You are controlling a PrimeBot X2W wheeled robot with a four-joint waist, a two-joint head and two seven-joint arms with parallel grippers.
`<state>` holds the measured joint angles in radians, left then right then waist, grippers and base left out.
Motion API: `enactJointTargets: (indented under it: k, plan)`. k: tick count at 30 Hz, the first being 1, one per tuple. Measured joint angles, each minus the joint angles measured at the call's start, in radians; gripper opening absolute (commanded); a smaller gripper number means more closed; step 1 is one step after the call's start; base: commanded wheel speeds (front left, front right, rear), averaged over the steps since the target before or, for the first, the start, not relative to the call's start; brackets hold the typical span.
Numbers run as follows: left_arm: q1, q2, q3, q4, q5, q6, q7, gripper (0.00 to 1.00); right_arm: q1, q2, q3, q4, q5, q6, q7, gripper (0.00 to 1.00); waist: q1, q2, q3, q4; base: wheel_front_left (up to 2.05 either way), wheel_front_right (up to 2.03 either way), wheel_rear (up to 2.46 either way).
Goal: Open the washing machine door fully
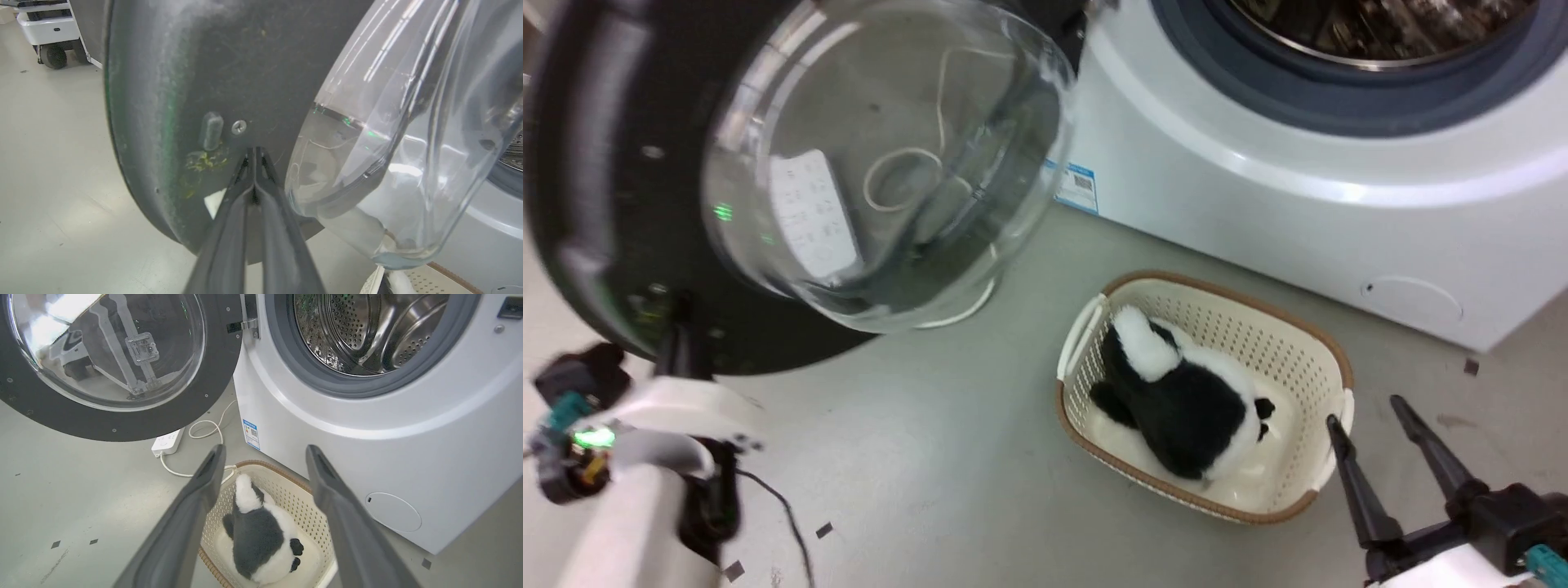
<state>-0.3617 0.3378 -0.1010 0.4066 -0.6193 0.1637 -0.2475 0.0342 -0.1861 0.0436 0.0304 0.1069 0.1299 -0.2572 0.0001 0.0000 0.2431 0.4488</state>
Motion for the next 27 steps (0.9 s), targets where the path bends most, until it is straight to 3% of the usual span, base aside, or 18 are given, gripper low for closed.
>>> enactJointTargets:
  k: [7, 14, 20, 27]
  plan:
    - [-0.121, 0.048, 0.05, 0.128, 0.0, -0.026, -0.002, 0.0, -0.007, -0.02, -0.008, -0.015, 0.001, 0.0, 0.009, 1.0, 0.0001, 0.0, 0.051, -0.031, 0.0, 0.0, 0.0]
    - [-0.139, 0.05, 0.084, 0.164, 0.039, -0.044, -0.009, 0.0, -0.008, -0.021, -0.019, -0.016, 0.001, 0.0, 0.009, 1.0, -0.0001, 0.0, 0.045, -0.045, 0.0, 0.0, 0.0]
    - [-0.095, 0.028, 0.134, 0.02, 0.156, -0.04, -0.009, 0.0, -0.012, 0.017, -0.07, -0.009, -0.004, 0.0, 0.007, 1.0, -0.0002, 0.0, 0.0, -0.055, 0.0, 0.0, 0.0]
    - [0.025, -0.058, 0.138, -0.224, 0.271, -0.071, -0.009, 0.0, -0.025, 0.094, -0.17, -0.032, -0.058, 0.0, 0.0, 1.0, -0.0003, 0.0, -0.079, -0.09, 0.0, 0.0, 0.0]
